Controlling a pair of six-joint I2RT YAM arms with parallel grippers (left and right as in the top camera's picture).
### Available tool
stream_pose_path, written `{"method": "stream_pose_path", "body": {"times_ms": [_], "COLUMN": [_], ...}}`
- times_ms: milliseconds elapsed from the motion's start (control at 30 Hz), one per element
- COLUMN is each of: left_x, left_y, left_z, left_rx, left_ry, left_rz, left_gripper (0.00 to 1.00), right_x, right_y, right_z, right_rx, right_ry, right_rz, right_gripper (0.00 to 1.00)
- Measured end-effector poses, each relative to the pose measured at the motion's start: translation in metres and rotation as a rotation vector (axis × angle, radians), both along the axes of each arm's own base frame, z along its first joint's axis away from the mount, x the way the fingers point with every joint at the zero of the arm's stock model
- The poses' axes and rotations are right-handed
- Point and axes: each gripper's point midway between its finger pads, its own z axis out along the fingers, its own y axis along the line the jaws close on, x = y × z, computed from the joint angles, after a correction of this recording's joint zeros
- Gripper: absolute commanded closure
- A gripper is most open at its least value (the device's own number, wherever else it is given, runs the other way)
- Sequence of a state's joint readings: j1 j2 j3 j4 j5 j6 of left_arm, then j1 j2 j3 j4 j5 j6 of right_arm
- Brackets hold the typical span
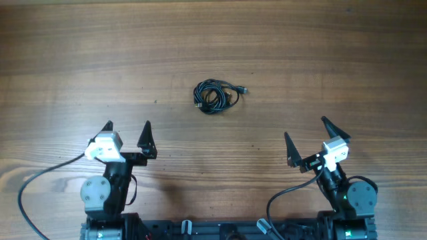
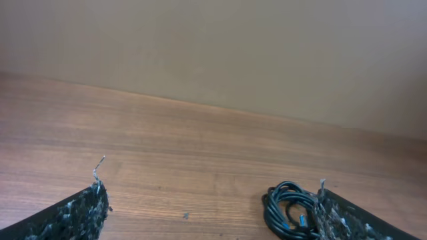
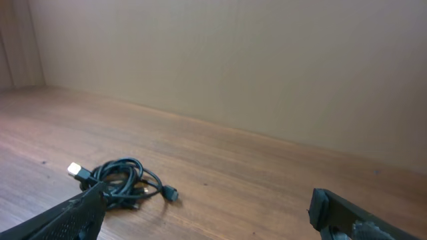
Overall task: Untangle cables
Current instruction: 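Raise both arms and move grippers toward the black cable coil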
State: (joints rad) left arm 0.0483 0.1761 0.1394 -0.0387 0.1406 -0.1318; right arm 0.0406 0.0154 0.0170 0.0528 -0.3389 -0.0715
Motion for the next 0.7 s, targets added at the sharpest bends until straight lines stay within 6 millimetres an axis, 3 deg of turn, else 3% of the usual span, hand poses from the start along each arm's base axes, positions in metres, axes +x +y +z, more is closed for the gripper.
{"method": "stream_pose_path", "body": {"times_ms": [400,700], "left_x": [0.024,0.048], "left_y": [-0.007,-0.013], "left_z": [0.032,0.048], "left_rx": [-0.011,-0.029], "left_ry": [0.103,0.235], "left_rz": [-0.048,-0.087], "left_gripper": [0.00,0.00], "right_x": [-0.004,0.013], "right_y": [0.004,0.008], "right_z": [0.036,0.054], "right_rx": [0.027,0.027], "right_ry": [-0.028,0.077], "right_rz": [0.029,0.050], "right_gripper": [0.00,0.00]}}
